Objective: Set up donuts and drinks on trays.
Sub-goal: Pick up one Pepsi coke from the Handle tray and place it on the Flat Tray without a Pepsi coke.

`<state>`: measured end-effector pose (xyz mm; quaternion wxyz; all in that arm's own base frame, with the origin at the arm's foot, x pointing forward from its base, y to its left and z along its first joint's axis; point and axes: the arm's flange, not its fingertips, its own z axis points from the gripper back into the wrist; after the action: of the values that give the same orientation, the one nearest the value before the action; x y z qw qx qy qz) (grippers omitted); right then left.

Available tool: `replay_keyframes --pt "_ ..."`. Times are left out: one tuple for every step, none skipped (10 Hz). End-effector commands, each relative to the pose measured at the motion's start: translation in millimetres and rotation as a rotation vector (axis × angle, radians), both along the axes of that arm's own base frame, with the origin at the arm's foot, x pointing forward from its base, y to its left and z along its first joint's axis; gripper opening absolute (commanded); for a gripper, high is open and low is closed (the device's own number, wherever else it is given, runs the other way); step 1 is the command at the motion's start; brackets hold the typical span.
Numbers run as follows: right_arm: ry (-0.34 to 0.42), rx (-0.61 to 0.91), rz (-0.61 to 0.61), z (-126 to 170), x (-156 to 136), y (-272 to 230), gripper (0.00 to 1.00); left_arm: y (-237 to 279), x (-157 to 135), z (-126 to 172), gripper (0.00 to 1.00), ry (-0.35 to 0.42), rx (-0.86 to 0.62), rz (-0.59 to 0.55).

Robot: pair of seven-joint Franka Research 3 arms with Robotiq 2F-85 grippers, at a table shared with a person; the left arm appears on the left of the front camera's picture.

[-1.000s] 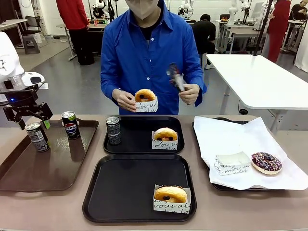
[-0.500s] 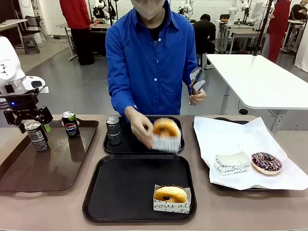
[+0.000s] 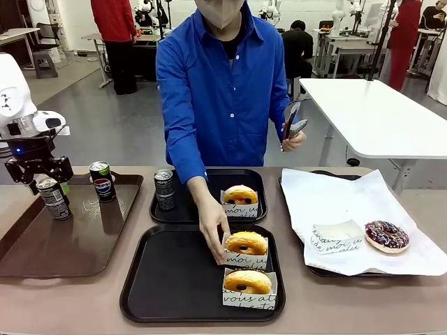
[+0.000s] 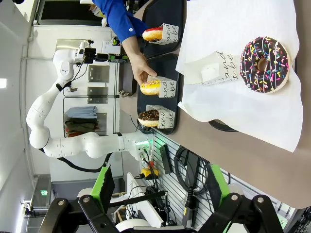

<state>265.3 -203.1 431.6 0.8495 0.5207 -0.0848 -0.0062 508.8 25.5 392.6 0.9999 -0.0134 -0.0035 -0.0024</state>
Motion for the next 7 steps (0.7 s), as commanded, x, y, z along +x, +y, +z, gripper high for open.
replay_keyframes --pt "-0.015 0.015 0.004 -0.3 0.6 -0.6 1.00 -4.7 -1.6 -6.6 0.00 -0.013 0.032 0.019" --pt "-0.015 0.015 0.004 -0.3 0.6 -0.6 1.00 -4.0 0.3 -7.3 0.00 -0.009 0.030 0.021" --pt "-0.015 0.015 0.004 -0.3 0.6 -0.6 1.00 -3.8 1.3 -7.6 0.00 -0.008 0.028 0.020" --pt "-0.015 0.015 0.004 -0.3 0.6 -0.6 1.00 -4.1 1.4 -8.2 0.09 -0.003 0.024 0.018" --pt "-0.015 0.015 0.004 -0.3 0.6 -0.6 1.00 -4.2 0.7 -9.1 0.02 0.002 0.020 0.019" --pt "-0.015 0.015 0.004 -0.3 0.6 -0.6 1.00 -3.6 0.7 -9.2 0.00 0.013 0.022 0.025" --pt "-0.015 0.015 0.004 -0.3 0.6 -0.6 1.00 -2.6 0.0 -5.4 0.00 0.013 0.015 0.027"
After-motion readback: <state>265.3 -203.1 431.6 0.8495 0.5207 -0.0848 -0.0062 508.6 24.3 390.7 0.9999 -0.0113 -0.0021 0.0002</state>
